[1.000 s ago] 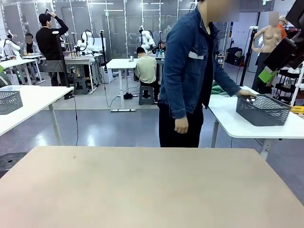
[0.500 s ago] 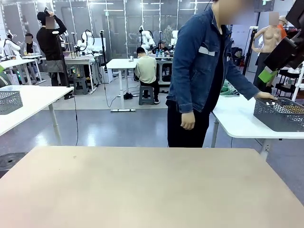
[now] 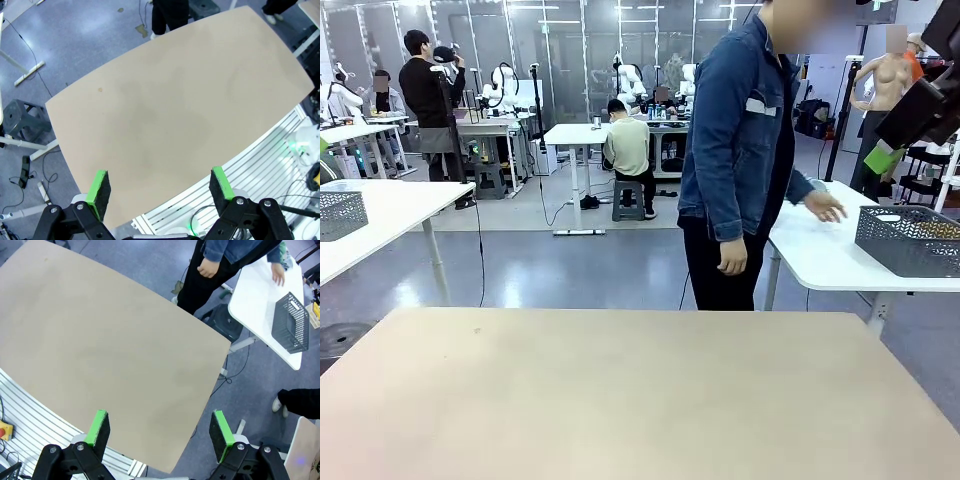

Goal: Fold the towels and place them in the basket.
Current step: When a person lays out a Towel with hook on the table, fold it in half twice.

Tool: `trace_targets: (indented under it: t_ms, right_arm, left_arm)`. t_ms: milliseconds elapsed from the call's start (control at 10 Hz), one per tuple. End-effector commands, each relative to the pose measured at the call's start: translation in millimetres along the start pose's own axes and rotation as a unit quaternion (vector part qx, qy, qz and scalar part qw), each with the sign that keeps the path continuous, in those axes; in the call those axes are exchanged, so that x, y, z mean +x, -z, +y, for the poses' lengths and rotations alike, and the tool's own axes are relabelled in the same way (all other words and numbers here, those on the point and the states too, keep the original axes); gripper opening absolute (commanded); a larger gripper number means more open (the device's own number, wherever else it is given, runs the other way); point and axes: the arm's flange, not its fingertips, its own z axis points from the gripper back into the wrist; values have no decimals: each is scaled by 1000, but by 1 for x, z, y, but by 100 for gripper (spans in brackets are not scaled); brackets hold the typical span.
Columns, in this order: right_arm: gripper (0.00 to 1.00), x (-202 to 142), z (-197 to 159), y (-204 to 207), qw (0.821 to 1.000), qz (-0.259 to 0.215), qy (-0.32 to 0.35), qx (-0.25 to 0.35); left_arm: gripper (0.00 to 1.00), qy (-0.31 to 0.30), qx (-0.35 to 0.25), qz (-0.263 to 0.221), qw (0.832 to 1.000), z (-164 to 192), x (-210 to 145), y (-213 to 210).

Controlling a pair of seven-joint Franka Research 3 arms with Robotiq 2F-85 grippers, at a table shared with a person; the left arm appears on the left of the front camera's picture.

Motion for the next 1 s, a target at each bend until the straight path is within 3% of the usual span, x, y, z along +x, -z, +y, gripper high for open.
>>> trace_targets:
  t_ms: [0,900]
  right_arm:
    - [100,1,0,0,1000,-2,1,-1]
    - [100,1,0,0,1000,-2,1,-1]
  left_arm:
    - [100,2,1,0,1000,0,2,-1]
    - [100,2,1,0,1000,0,2,-1]
